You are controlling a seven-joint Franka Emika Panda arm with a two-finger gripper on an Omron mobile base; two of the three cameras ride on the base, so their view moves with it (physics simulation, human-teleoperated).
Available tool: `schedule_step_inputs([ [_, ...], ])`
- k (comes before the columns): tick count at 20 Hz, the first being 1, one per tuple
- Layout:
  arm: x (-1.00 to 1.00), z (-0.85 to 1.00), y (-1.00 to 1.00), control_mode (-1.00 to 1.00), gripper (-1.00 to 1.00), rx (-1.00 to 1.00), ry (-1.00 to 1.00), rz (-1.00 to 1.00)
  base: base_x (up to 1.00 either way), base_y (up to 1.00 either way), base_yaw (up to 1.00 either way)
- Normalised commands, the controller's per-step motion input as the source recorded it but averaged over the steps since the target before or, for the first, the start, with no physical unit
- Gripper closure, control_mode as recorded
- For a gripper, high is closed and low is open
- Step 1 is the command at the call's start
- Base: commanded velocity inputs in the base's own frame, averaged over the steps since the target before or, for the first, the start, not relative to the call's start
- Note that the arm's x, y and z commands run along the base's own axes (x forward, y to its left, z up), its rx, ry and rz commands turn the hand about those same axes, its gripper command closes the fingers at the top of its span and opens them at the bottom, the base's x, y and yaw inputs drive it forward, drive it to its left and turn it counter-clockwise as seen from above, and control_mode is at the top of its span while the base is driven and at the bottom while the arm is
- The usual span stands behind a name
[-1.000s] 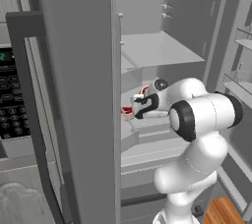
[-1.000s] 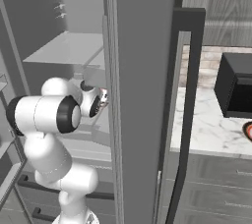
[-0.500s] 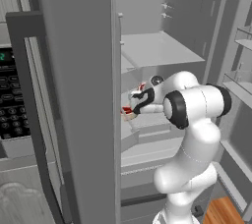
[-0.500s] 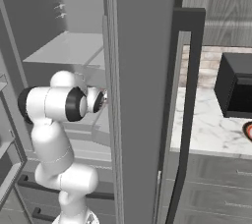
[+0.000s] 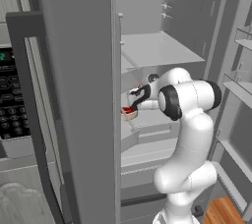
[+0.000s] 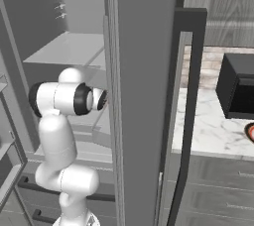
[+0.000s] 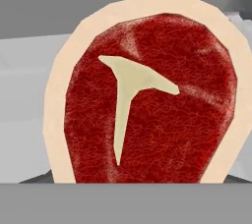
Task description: Place the steak on the counter behind the older steak on the same shelf of the fridge to maintain FIFO order. Close the fridge door when finished.
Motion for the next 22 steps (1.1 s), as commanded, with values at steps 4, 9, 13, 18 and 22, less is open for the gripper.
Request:
schedule_step_inputs([
  [4, 0.5, -0.22, 0.01, -1.0, 1.0, 0.0, 0.0, 0.0, 0.0, 0.0, 0.0],
  [9, 0.32, -0.39, 0.12, -1.0, -1.0, 0.0, 0.0, 0.0, 0.0, 0.0, 0.0],
  [13, 0.02, -0.34, 0.07, -1.0, -1.0, 0.0, 0.0, 0.0, 0.0, 0.0, 0.0],
  [18, -0.04, -0.07, 0.16, -1.0, -1.0, 0.0, 0.0, 0.0, 0.0, 0.0, 0.0],
  [22, -0.51, 0.0, 0.1, -1.0, -1.0, -0.02, -0.09, 0.0, 0.0, 0.0, 0.0],
])
